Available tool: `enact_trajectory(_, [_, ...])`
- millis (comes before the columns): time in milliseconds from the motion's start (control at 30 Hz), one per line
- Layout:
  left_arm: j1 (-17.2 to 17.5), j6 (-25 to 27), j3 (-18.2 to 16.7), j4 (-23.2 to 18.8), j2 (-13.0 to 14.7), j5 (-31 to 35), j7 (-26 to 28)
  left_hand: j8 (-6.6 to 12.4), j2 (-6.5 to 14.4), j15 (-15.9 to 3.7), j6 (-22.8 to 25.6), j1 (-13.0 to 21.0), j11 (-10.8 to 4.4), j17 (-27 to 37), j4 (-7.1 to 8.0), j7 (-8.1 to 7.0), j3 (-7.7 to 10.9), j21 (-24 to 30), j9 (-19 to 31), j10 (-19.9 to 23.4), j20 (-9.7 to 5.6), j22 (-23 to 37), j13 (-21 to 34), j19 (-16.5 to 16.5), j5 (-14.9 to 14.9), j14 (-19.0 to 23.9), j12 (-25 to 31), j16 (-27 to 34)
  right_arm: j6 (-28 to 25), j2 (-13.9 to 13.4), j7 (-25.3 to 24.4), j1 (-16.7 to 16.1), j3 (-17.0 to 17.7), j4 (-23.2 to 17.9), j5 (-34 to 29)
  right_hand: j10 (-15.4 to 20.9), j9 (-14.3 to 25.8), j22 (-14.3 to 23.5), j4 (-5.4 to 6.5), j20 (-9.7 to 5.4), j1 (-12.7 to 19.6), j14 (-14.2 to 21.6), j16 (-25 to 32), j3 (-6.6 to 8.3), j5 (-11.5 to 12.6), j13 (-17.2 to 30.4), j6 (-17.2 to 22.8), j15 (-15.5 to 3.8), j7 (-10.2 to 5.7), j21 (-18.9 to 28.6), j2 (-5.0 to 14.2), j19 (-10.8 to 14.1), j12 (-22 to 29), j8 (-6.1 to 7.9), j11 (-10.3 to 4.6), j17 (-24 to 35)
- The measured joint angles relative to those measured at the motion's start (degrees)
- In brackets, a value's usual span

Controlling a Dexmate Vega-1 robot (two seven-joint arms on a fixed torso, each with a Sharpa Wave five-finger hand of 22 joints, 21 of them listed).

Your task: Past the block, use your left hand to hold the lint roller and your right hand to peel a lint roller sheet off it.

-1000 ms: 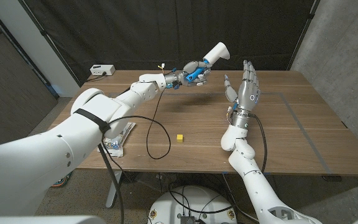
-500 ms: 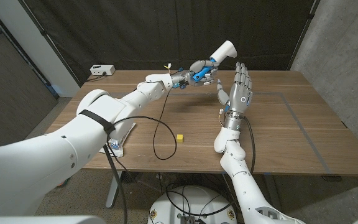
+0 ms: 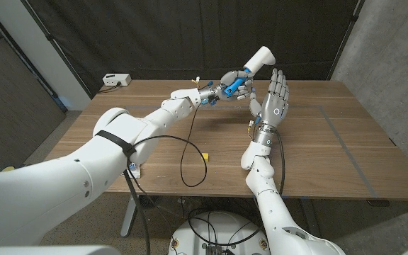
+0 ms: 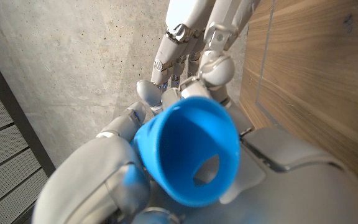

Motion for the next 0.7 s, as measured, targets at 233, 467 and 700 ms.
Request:
enact_trajectory(233, [1.0,-0.5,-1.1,0.0,-0.4,-0.4,-2.9,0.22,0.0,0.0,0.0,0.0,0.01,-0.2,0.0,0.0,0.0,0.7,-0.6,0.0,0.0,-0.3,0.0,0.0,0.0,0.0,0.0,-0.2,0.6,1.9,0.0,2.0,2.6,2.3,-0.7,-0.5,0.0,0.0,0.14,0.2,0.7,-0.3,0.3,-0.79,0.4,0.0,-0.6,0.31,0.0,0.0,-0.09,-0.2,0.0,0.0,0.12,0.2])
enact_trajectory(467, [1.5,-0.5,-1.4,-0.2,-1.1,-0.4,-2.9,0.68,0.0,0.0,0.0,0.0,0.09,-0.1,-0.06,0.0,0.87,0.7,-1.0,-0.1,-0.06,-0.8,0.0,-0.2,0.0,0.0,-0.1,-0.2,0.8,3.3,0.5,3.9,4.9,4.8,-1.4,-1.2,0.0,0.0,0.23,-0.29,3.6,-1.5,0.3,-1.32,1.3,0.0,-1.4,-0.02,0.09,-0.6,-0.75,-2.9,0.0,0.33,0.22,0.3])
enact_trajectory(700, [2.2,-0.2,-1.8,-0.2,-1.2,-0.9,-7.0,1.29,0.0,0.0,0.0,0.0,0.31,-0.1,-0.06,0.0,0.87,1.1,-1.7,0.1,-0.06,-1.3,0.0,-0.2,0.0,0.0,0.0,-0.2,1.5,4.6,0.5,4.6,7.0,4.9,-1.9,-1.7,0.0,0.0,0.56,-0.41,4.2,-2.1,0.3,-1.95,1.8,0.0,-2.0,-0.07,0.0,-0.7,0.12,-4.5,0.1,0.33,0.13,0.5])
